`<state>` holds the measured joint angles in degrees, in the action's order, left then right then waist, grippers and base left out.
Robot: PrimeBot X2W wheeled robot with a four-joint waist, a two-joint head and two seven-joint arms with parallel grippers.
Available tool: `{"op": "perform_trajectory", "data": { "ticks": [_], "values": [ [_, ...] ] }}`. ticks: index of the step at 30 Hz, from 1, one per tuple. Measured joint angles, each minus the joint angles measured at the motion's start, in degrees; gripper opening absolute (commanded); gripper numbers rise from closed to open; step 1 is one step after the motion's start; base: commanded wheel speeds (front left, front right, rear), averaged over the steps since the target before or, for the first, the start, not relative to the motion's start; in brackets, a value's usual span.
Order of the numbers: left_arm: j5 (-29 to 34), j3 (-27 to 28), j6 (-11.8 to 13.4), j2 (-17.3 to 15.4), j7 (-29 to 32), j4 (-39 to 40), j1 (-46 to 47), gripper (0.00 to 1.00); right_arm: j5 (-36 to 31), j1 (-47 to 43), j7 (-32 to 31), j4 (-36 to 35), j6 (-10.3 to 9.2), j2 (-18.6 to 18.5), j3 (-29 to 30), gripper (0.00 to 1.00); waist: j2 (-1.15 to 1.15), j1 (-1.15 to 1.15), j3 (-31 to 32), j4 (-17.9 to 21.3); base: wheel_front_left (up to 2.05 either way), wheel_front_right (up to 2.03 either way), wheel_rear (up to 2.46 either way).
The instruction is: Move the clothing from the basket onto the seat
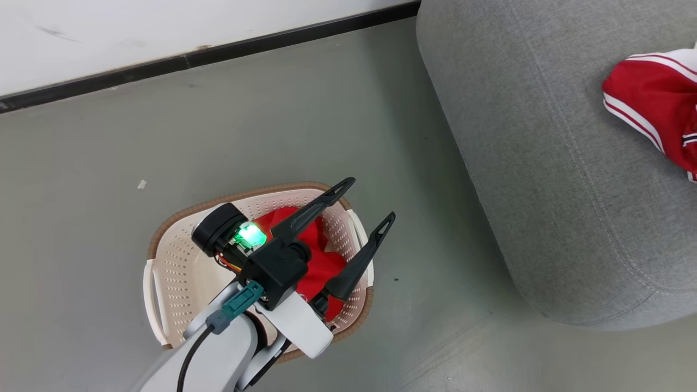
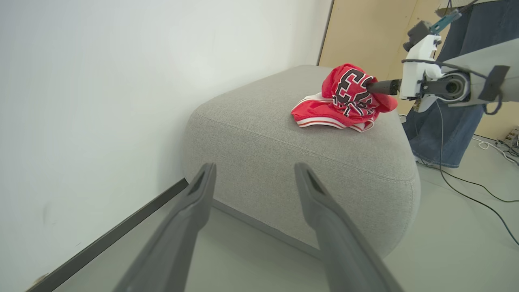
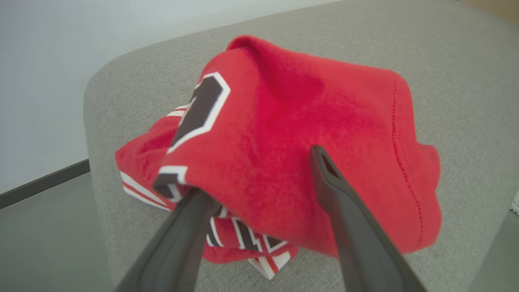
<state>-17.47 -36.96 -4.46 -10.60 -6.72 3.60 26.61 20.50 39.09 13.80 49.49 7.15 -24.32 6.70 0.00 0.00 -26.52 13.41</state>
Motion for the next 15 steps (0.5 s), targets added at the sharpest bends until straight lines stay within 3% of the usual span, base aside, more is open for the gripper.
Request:
{"op": "perform_trajectory", "data": {
  "ticks": [9, 15],
  "values": [
    [-0.5, 1.2, 0.0, 0.0, -1.0, -1.4, 0.0, 1.00, -0.9, -2.8, 0.4, -5.5, 0.00, 1.8, -3.7, 1.00, 0.00, 0.00, 1.0, 1.8, 0.00, 0.00, 0.00],
    [-0.7, 2.6, 0.4, -0.4, -2.2, -3.0, 0.0, 1.00, -1.1, -5.2, 0.4, -13.1, 0.00, 1.9, -6.6, 1.00, 0.00, 0.00, 2.4, 2.9, 0.00, 0.00, 0.00]
  ]
}}
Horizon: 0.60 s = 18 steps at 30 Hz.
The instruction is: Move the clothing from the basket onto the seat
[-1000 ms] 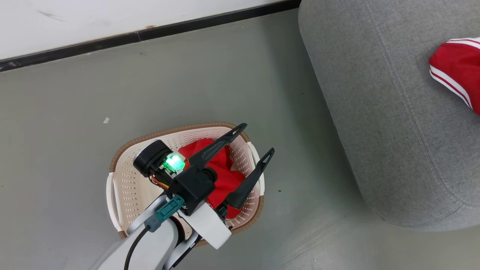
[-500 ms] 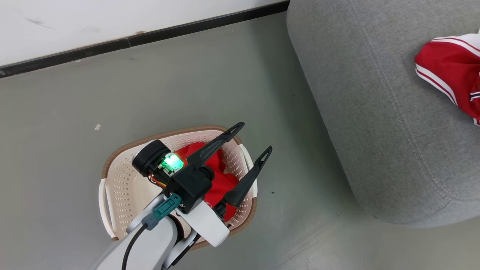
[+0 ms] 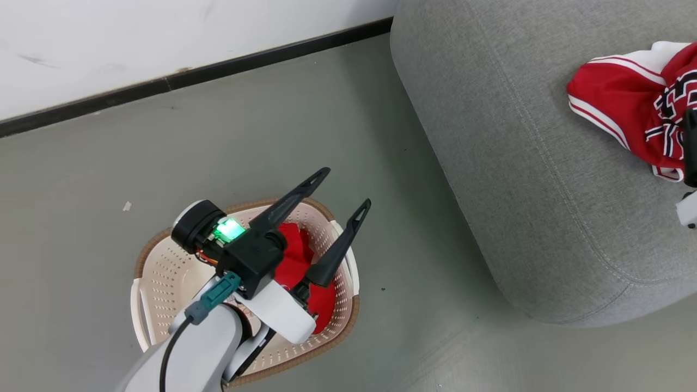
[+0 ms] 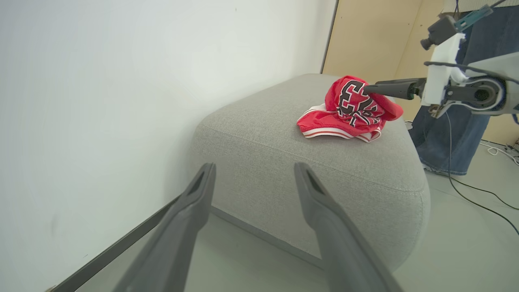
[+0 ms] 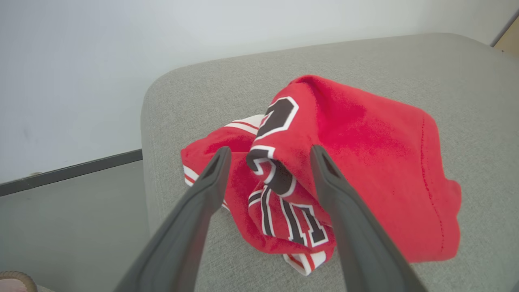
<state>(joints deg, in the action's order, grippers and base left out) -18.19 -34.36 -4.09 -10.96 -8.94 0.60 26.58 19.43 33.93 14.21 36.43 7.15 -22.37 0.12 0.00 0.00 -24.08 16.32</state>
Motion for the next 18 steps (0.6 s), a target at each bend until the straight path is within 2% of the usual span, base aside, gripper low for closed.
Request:
{"op": "perform_trajectory", "data": {
  "ticks": [11, 18],
  "values": [
    [-1.6, 3.1, 1.8, 0.1, -2.1, -2.2, -1.3, 1.00, -1.5, -1.1, 0.0, -8.8, 0.00, 0.5, -4.0, 1.00, 0.00, 0.00, 2.9, 0.2, 0.00, 0.00, 0.00],
    [-3.0, 6.9, 4.4, 0.1, -3.7, -3.8, -2.8, 1.00, -3.6, -2.4, 0.1, -12.5, 0.00, 3.8, -8.4, 1.00, 0.00, 0.00, 5.3, -0.8, 0.00, 0.00, 0.00]
  ]
}}
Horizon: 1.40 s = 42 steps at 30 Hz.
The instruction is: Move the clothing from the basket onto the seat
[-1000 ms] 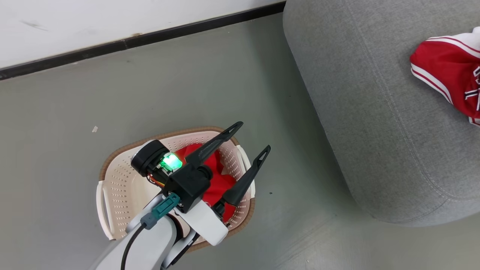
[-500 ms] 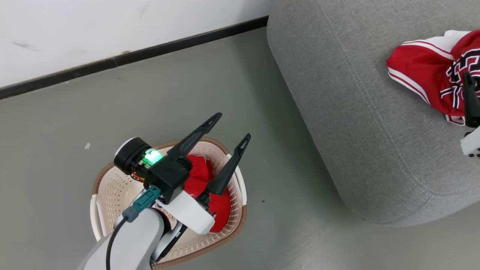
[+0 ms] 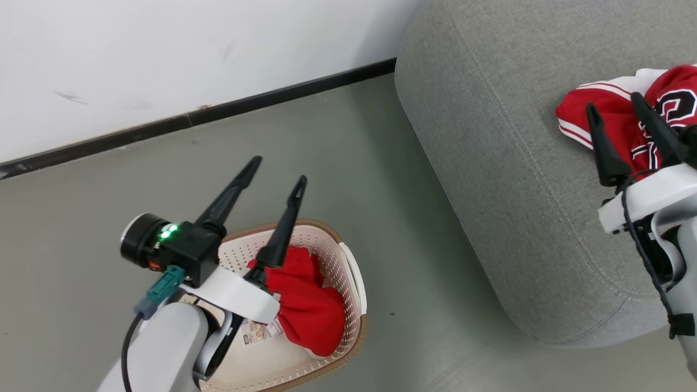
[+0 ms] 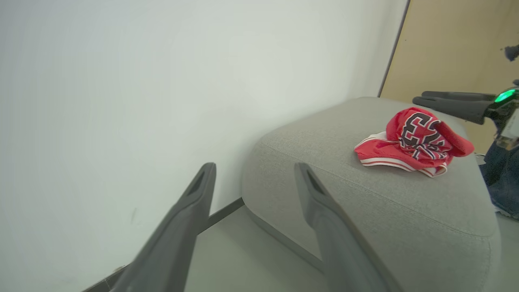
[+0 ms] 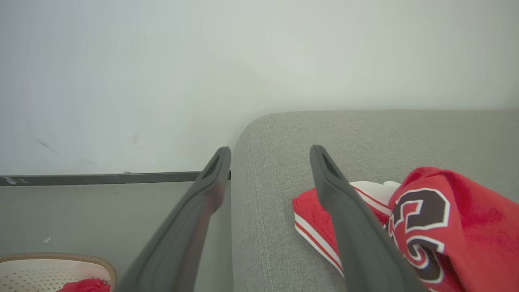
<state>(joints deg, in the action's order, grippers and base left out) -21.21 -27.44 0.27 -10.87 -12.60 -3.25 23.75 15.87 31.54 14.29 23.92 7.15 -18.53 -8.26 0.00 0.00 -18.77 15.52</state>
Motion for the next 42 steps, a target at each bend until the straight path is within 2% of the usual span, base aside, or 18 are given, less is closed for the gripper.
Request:
{"op": "perform_trajectory", "data": {
  "ticks": [8, 22, 42],
  "values": [
    [-0.5, 5.6, 4.3, -0.2, -1.2, -1.6, -3.5, 1.00, -4.2, -0.9, 0.1, -6.5, 0.00, 2.7, -2.9, 1.00, 0.00, 0.00, 3.2, -1.6, 0.00, 0.00, 0.00],
    [-0.9, 11.5, 9.2, -0.1, -1.7, -3.9, -11.5, 1.00, -6.0, -7.7, 0.1, -9.3, 0.00, 7.3, -3.1, 1.00, 0.00, 0.00, 9.2, -4.9, 0.00, 0.00, 0.00],
    [-0.8, 15.8, 12.3, 2.2, -1.7, -5.8, -22.3, 1.00, -8.3, -22.6, 0.1, -10.6, 0.00, 12.9, 2.3, 1.00, 0.00, 0.00, 17.9, -9.0, 0.00, 0.00, 0.00]
  ]
}}
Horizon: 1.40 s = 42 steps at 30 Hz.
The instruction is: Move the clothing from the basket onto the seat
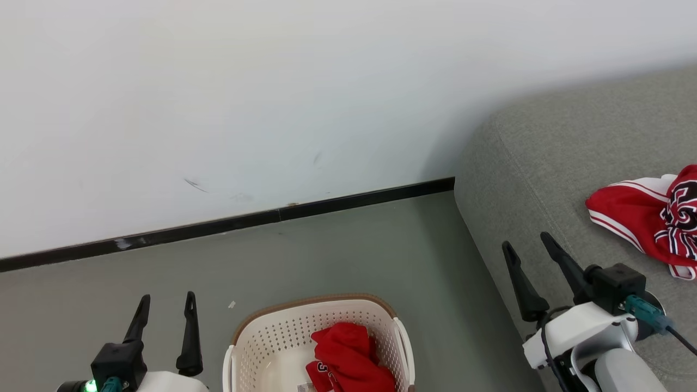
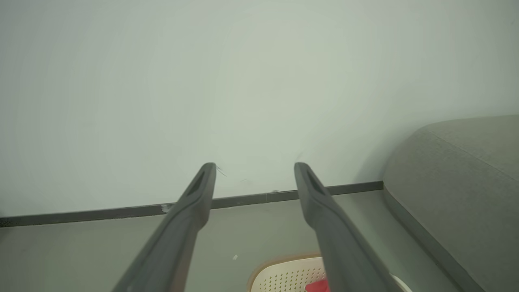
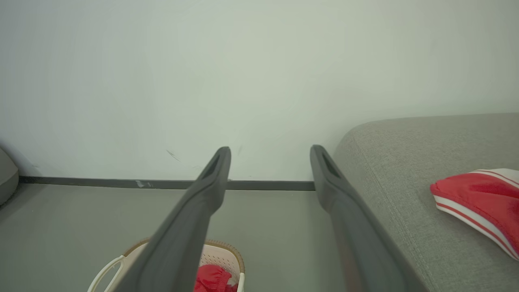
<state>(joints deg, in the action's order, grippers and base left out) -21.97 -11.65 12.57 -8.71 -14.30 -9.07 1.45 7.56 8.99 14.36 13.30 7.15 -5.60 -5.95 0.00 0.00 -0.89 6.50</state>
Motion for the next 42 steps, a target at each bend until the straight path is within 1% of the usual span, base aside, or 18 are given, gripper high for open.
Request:
{"op": "perform_trajectory", "data": {
  "ticks": [8, 12, 19, 20, 29, 34, 35, 42],
  "values": [
    [0.7, 0.1, 0.2, 0.7, 0.0, -1.0, -2.0, 1.00, -0.6, -5.0, 0.0, -1.5, 0.00, 1.4, 1.3, 1.00, 0.00, 0.00, 2.9, -1.2, 0.00, 0.00, 0.00],
    [1.1, 0.5, 0.9, 0.6, 0.0, -1.2, -3.1, 1.00, -1.2, -7.2, 0.0, -1.8, 0.00, 1.8, 1.4, 1.00, 0.00, 0.00, 4.2, -1.5, 0.00, 0.00, 0.00],
    [1.4, 0.7, 1.0, 0.8, 0.0, -1.7, -4.4, 1.00, -2.0, -10.7, 0.0, -2.4, 0.00, 2.2, 1.5, 1.00, 0.00, 0.00, 5.9, -1.9, 0.00, 0.00, 0.00],
    [1.4, 0.8, 1.4, 0.9, 0.0, -1.8, -4.5, 1.00, -2.3, -11.2, 0.0, -2.6, 0.00, 2.2, 1.5, 1.00, 0.00, 0.00, 6.1, -2.0, 0.00, 0.00, 0.00],
    [1.5, 1.5, 1.6, 1.2, 0.0, -1.8, -4.7, 1.00, -3.1, -12.7, 0.0, -5.0, 0.00, 2.6, 1.7, 1.00, 0.00, 0.00, 7.2, -2.5, 0.00, 0.00, 0.00],
    [2.6, 0.7, 1.3, 1.3, 0.0, -1.5, -4.7, 1.00, -3.1, -13.5, 0.0, -6.1, 0.00, 2.9, 1.7, 1.00, 0.00, 0.00, 7.1, -3.0, 0.00, 0.00, 0.00],
    [2.6, 0.7, 0.8, 1.3, 0.0, -1.5, -4.7, 1.00, -3.1, -13.5, 0.0, -6.3, 0.00, 2.9, 1.7, 1.00, 0.00, 0.00, 7.0, -3.1, 0.00, 0.00, 0.00],
    [2.6, 0.9, 0.8, 1.3, 0.0, -1.3, -4.7, 1.00, -3.1, -13.5, 0.0, -7.2, 0.00, 3.1, 1.8, 1.00, 0.00, 0.00, 6.5, -3.2, 0.00, 0.00, 0.00]
  ]
}}
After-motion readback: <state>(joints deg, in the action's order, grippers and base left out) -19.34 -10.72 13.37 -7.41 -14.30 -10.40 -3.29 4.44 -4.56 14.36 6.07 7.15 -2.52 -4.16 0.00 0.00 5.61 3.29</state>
